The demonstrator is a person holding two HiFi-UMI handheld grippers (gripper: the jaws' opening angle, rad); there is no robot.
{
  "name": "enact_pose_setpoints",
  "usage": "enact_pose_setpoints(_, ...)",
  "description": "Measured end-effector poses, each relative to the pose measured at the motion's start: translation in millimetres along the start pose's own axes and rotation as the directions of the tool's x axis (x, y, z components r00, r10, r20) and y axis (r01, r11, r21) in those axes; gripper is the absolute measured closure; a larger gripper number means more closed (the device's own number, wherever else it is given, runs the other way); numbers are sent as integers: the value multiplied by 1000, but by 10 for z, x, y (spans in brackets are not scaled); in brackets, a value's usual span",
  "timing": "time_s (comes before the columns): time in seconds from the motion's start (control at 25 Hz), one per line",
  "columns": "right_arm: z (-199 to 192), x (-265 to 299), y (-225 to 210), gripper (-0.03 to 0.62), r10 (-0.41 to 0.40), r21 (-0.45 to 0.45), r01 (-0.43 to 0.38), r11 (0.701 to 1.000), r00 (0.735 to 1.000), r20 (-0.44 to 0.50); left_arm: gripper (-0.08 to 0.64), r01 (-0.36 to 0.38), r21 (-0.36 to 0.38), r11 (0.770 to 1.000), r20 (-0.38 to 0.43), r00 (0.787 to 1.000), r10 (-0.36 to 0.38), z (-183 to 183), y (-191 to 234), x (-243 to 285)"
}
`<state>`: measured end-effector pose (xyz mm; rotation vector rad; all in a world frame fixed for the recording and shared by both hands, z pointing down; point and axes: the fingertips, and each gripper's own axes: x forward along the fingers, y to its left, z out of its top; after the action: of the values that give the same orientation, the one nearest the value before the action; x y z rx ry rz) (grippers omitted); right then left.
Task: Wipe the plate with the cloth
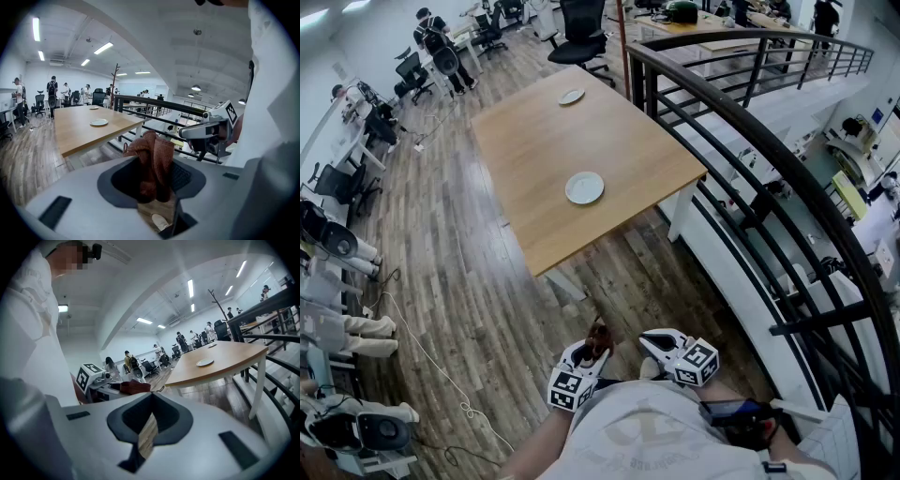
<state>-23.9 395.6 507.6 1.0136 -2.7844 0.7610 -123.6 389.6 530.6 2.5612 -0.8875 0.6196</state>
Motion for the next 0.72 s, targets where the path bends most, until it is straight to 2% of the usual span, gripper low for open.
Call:
enact_pose_setpoints(0.32,-4,134,357,580,-4,-11,4,1000,1000,3,390,-8,-12,1000,4,1000,8,-157,64,-390)
enact_pose_setpoints(0.52,73,122,420,580,-1,42,-2,999,997,76,391,5,-10,1000,12,1000,-5,-195,39,-471)
enact_pose_setpoints(0.72,55,208,425,578,-5,12,4,1000,999,35,391,1,-12,1000,12,1000,-1,-195,40,-519)
